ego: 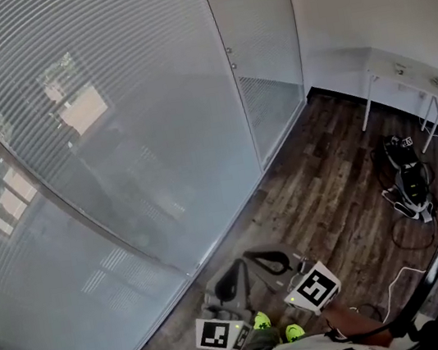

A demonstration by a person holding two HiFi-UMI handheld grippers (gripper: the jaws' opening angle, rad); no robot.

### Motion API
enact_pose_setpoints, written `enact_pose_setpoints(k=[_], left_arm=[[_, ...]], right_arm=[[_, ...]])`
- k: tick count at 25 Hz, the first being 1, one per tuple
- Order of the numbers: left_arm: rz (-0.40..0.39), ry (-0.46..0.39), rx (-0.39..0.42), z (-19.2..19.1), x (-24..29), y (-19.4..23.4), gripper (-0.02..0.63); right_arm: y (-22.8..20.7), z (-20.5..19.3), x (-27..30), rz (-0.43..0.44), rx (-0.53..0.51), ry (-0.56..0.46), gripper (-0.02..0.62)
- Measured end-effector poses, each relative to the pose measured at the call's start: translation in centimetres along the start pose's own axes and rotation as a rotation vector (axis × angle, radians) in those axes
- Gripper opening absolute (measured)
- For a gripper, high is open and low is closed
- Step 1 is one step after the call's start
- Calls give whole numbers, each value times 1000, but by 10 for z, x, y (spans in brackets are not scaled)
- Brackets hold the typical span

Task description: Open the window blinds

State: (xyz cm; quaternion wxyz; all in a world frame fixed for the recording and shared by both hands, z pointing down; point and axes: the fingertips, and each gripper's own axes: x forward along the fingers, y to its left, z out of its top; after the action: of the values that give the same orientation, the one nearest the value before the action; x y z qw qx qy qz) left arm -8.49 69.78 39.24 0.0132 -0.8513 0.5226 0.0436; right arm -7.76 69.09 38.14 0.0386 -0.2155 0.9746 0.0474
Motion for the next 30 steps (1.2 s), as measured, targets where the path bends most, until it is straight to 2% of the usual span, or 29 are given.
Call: enact_pose_setpoints(k=[4, 11, 27, 30], left_arm=[[2, -2, -18, -7, 9, 17, -10], [-47, -18, -44, -16, 48, 48, -9], [-100, -97, -25, 5, 124, 193, -11], [-97, -123, -15, 5, 126, 211, -10]], right_arm=[[-10, -11, 16, -3, 5, 31, 8], [-50, -22, 45, -39, -4, 57, 8], [-129, -17, 189, -93, -123, 34, 8], [-131, -20, 208, -88, -168, 63, 8]])
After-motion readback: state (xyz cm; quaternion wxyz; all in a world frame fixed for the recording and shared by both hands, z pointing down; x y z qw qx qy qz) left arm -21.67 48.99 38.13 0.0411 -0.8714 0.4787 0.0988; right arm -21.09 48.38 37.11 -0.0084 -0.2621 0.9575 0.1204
